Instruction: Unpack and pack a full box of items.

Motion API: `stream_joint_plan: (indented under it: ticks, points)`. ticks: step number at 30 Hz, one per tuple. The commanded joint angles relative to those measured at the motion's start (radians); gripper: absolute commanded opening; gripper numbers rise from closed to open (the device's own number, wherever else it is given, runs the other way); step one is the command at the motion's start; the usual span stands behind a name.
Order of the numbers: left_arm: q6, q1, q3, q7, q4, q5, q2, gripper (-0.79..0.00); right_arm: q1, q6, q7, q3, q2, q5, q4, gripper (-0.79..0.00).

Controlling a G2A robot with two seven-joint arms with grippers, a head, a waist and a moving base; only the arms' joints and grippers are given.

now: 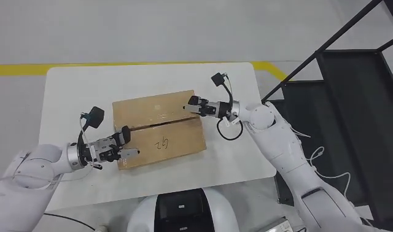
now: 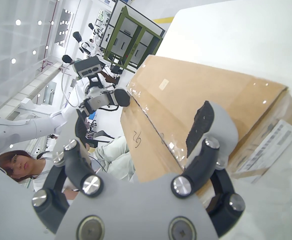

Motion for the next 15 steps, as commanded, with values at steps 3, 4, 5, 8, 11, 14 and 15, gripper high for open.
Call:
stream_joint_plan:
  ticks: [3,4,5,8,11,14,15]
  points:
    - [0.017,-0.007,-0.003,0.037,0.009,-0.011,-0.003,0.0,-0.04,0.036,-0.022,0.011,0.007,-0.028,-0.049,0.0]
    - [0.023,-0.011,-0.004,0.042,0.015,-0.01,-0.004,0.0,-0.045,0.043,-0.024,0.012,0.009,-0.033,-0.055,0.0]
    - [0.029,-0.016,-0.003,0.047,0.02,-0.005,-0.004,0.0,-0.049,0.047,-0.026,0.013,0.01,-0.035,-0.062,0.0]
    - [0.056,-0.03,0.006,0.052,0.038,0.008,-0.007,0.0,-0.056,0.057,-0.03,0.016,0.013,-0.037,-0.073,0.0]
    - [0.093,-0.042,0.016,0.048,0.057,0.015,-0.01,0.0,-0.06,0.06,-0.034,0.023,0.017,-0.039,-0.082,0.0]
    - [0.12,-0.053,0.023,0.046,0.073,0.03,-0.011,0.0,-0.068,0.06,-0.038,0.035,0.021,-0.037,-0.097,0.0]
    - [0.126,-0.055,0.025,0.047,0.076,0.031,-0.012,0.0,-0.072,0.059,-0.04,0.042,0.023,-0.037,-0.105,0.0]
